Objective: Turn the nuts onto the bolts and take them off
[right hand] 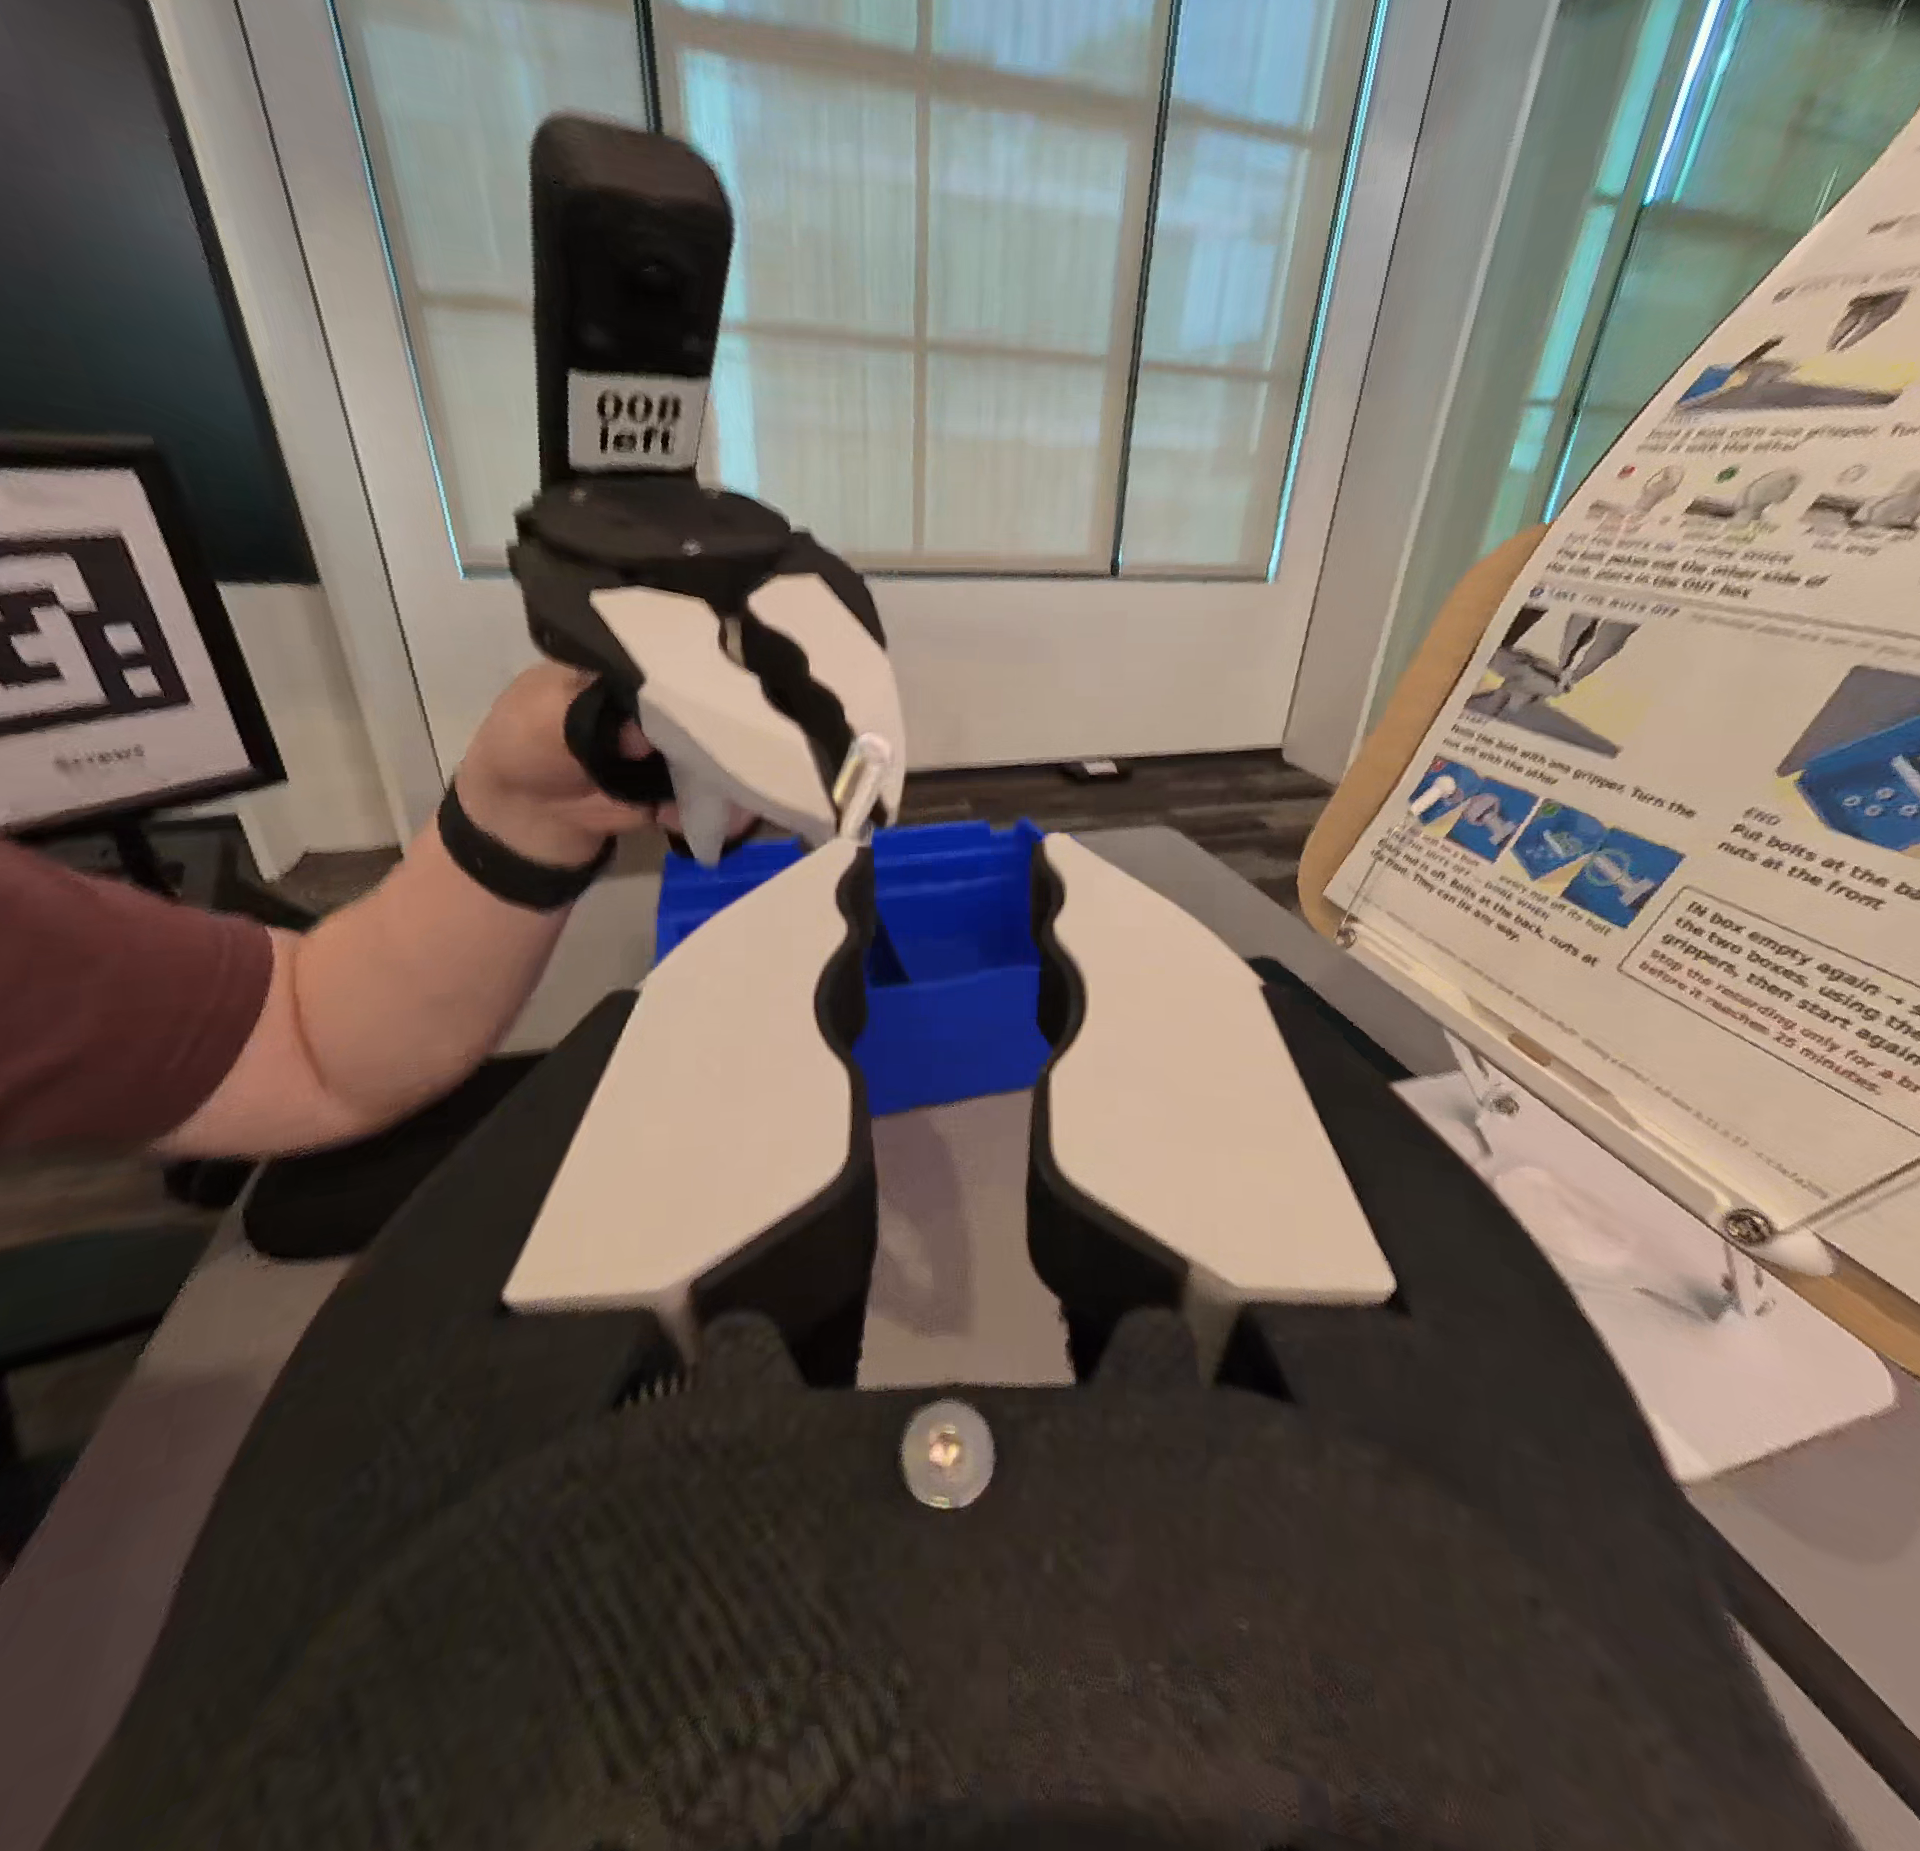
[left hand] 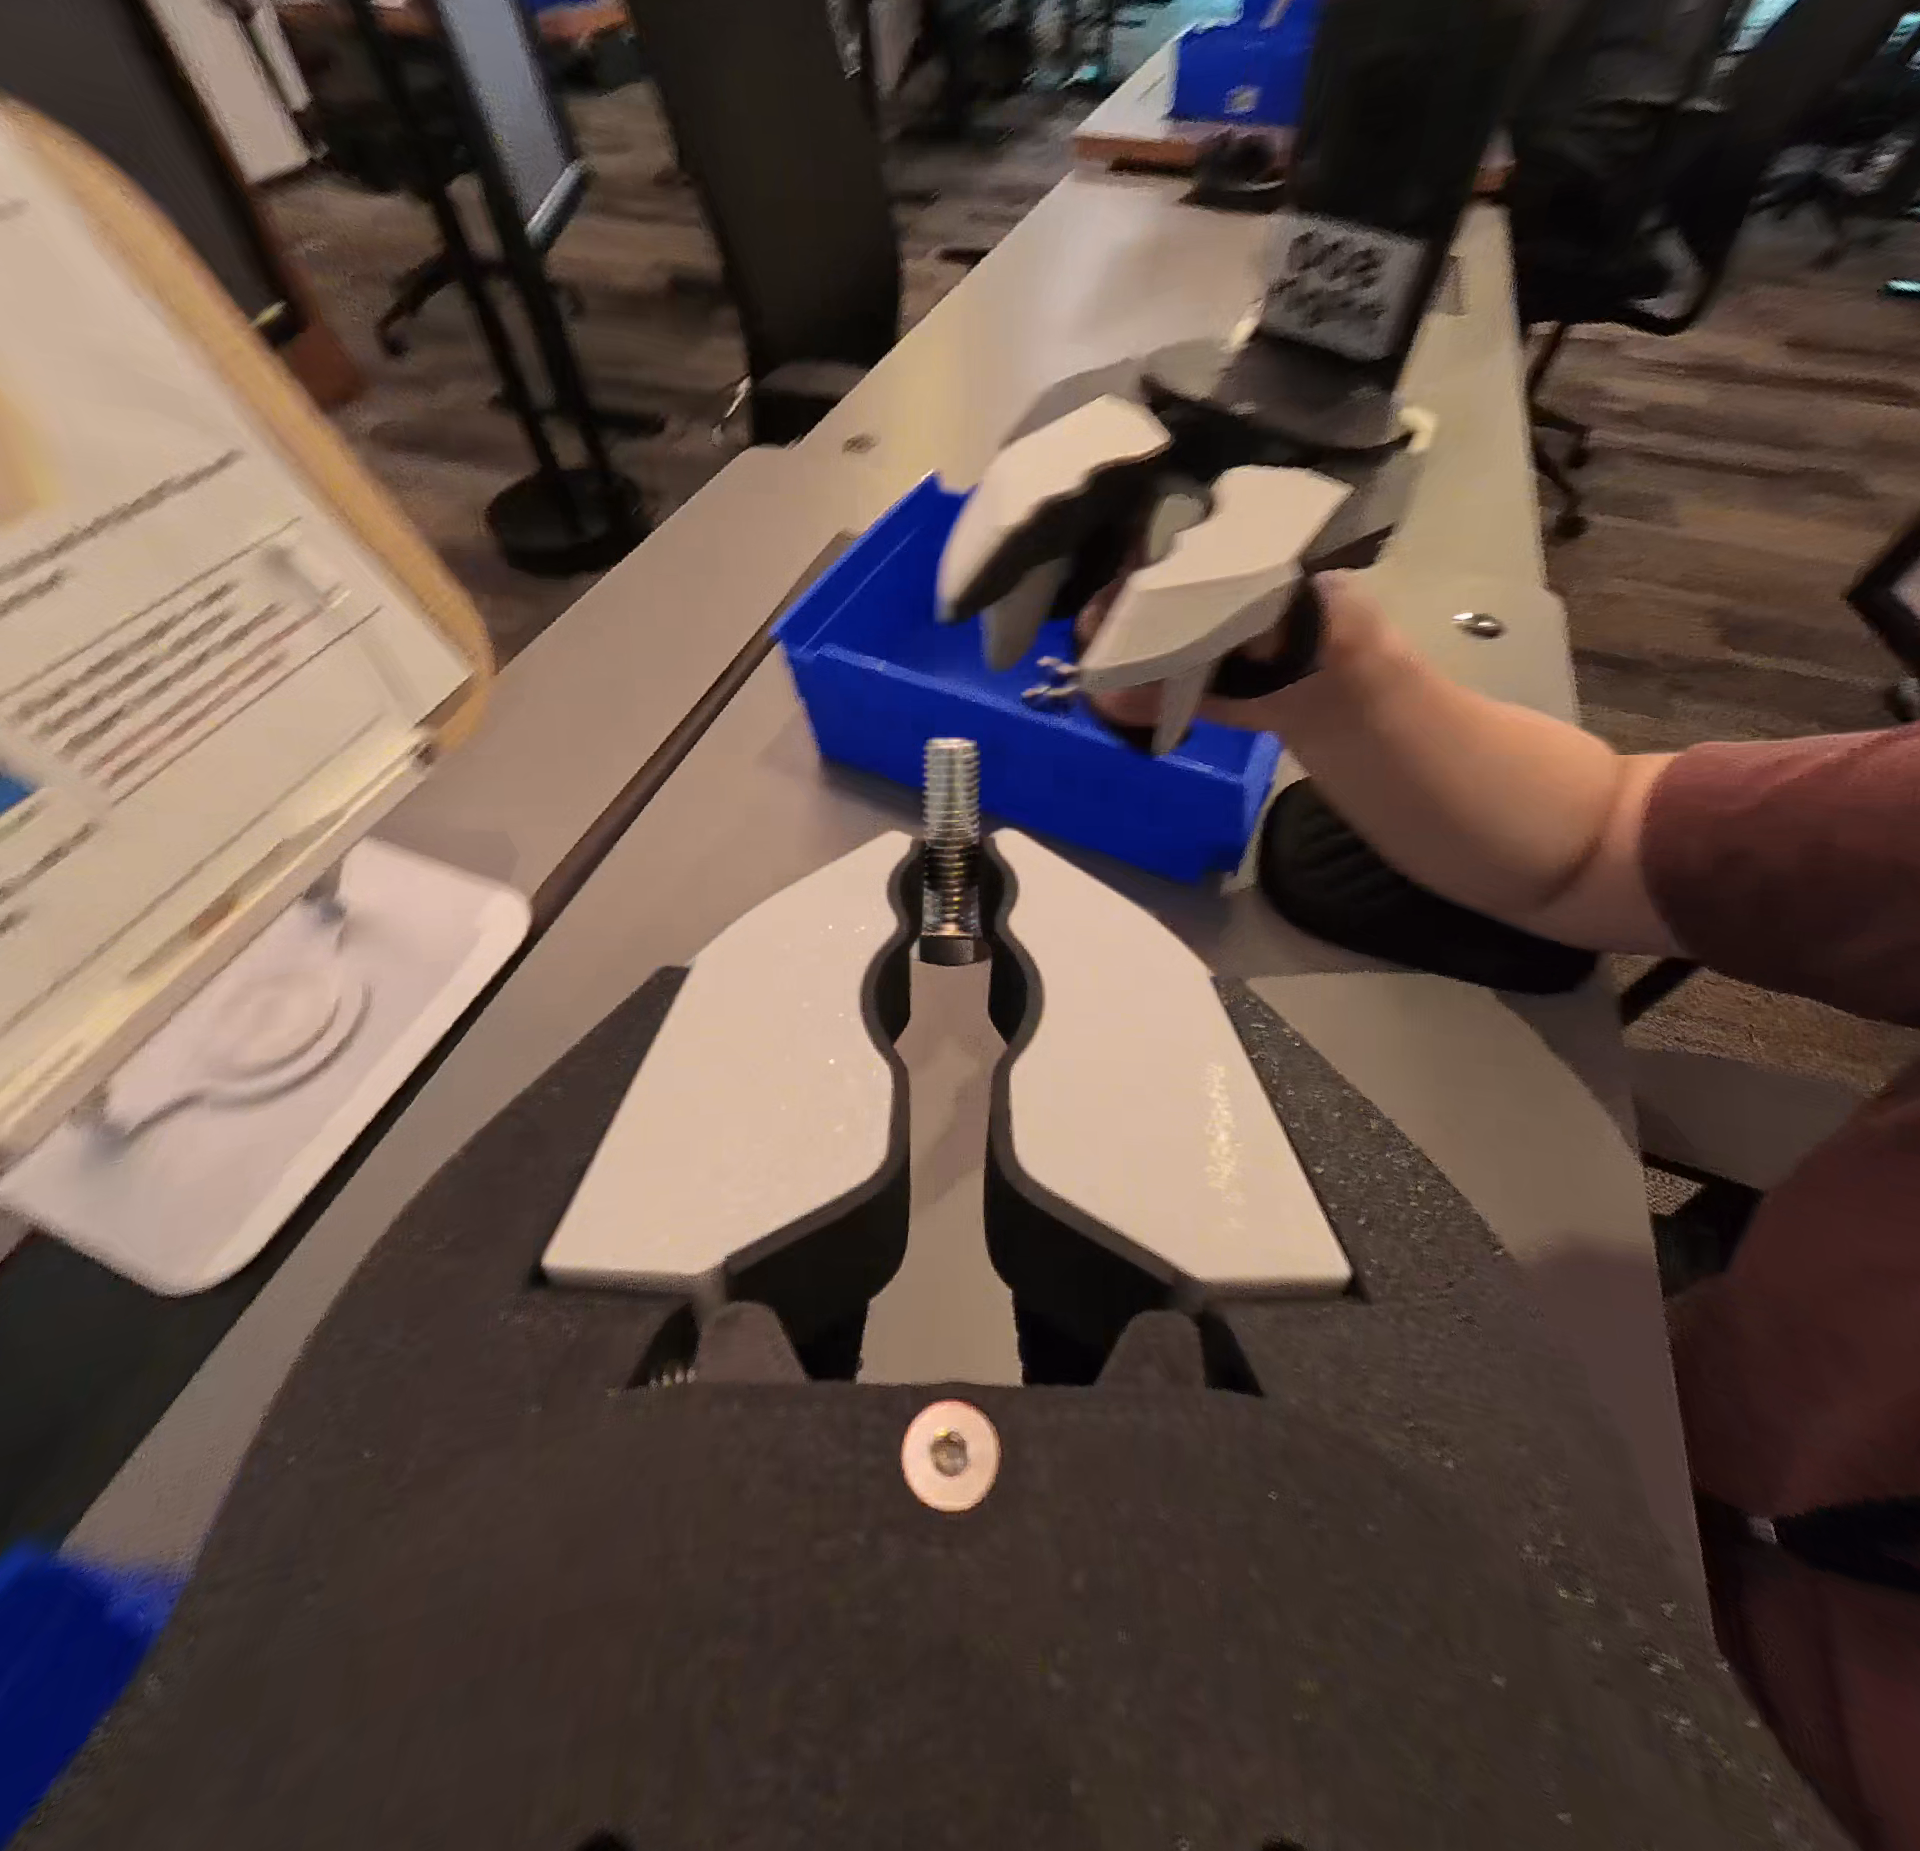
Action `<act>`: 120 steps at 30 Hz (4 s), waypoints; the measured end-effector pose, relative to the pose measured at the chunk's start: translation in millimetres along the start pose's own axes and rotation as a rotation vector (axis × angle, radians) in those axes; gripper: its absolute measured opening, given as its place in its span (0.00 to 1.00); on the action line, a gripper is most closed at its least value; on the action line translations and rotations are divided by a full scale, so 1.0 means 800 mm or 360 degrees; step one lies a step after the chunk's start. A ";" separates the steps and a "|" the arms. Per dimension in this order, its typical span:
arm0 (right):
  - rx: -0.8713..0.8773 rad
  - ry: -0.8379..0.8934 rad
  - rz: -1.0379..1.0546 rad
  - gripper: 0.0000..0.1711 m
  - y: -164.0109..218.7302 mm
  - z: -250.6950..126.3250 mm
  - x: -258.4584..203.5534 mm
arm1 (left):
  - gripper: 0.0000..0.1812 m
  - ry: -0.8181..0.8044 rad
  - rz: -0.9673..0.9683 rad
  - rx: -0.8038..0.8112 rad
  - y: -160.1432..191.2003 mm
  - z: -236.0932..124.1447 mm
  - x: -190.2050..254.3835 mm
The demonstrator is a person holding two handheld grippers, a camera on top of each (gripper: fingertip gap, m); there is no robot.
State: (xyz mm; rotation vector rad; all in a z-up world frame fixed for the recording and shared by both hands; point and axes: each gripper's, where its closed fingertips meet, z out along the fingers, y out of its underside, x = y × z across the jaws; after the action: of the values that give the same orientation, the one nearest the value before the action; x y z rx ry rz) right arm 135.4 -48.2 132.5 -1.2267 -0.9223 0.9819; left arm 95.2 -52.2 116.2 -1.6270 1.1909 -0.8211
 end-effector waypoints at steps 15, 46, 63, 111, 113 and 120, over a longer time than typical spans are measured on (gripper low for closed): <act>0.0098 -0.0419 0.0204 0.06 -0.007 0.001 -0.040 | 0.05 0.0212 0.0109 0.0091 -0.015 0.042 0.053; 0.0070 -0.0580 0.0014 0.06 -0.004 -0.011 -0.059 | 0.12 0.0438 0.0286 0.0186 0.013 0.079 0.076; 0.0104 -0.0818 0.0040 0.06 -0.002 -0.021 -0.078 | 0.08 0.0660 0.0324 0.0153 0.020 0.074 0.105; -0.2118 -0.0693 -0.0496 0.11 0.352 -0.030 -0.055 | 0.08 -0.0349 0.0258 0.0131 0.014 -0.074 -0.082; -0.1963 -0.0689 -0.0531 0.11 0.321 -0.022 -0.059 | 0.08 -0.0335 0.0252 0.0121 0.015 -0.067 -0.082; -0.1023 -0.0343 -0.0497 0.10 0.123 -0.011 -0.042 | 0.08 -0.0134 0.0311 -0.0028 0.034 0.011 -0.055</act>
State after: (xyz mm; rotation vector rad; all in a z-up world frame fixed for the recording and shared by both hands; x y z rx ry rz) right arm 123.3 -75.6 32.4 -1.4543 -1.6285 0.5832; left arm 80.6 -10.2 87.6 -1.5157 1.2770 -0.6144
